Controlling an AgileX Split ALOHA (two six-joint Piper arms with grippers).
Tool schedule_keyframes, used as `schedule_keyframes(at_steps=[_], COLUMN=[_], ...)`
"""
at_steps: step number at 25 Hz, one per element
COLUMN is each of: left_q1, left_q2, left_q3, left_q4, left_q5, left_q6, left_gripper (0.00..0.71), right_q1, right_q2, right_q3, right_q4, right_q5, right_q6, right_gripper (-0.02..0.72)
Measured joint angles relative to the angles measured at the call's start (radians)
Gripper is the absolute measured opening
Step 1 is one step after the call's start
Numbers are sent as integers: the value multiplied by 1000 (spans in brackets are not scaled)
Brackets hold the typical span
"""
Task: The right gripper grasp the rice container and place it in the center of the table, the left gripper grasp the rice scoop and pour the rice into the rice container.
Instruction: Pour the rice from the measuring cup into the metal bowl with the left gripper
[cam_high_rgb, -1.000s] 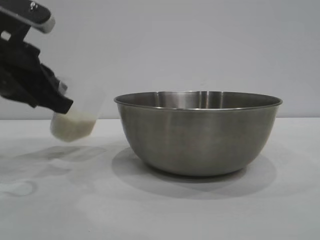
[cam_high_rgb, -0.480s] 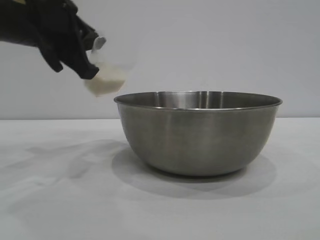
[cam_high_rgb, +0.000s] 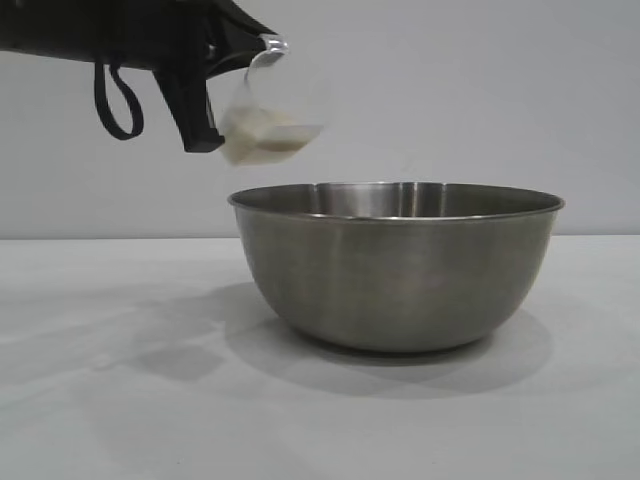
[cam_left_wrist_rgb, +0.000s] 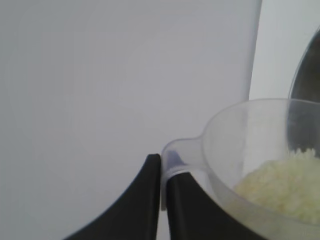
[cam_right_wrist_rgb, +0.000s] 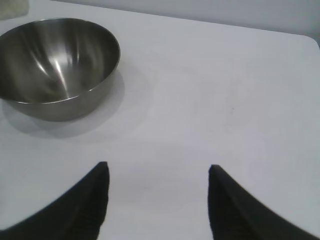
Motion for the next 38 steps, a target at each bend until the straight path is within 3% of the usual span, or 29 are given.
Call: schedule_keyframes(at_steps=[6,19,25,38], left_q1=[0,0,0,-33], left_q2=[0,0,0,2], left_q3=[-39,-118,-127,-207], left_q4=[146,375,454,582], left_q5=[7,128,161,257], left_q6=[88,192,209,426], left_gripper=[0,0,0,0], right_q1=[0,0,0,0], right_q2=[0,0,0,0], right_q3=[0,0,0,0], right_q4=[0,0,0,0], right_q5=[0,0,0,0], right_q6=[0,0,0,0], right_gripper=[371,371,371,371])
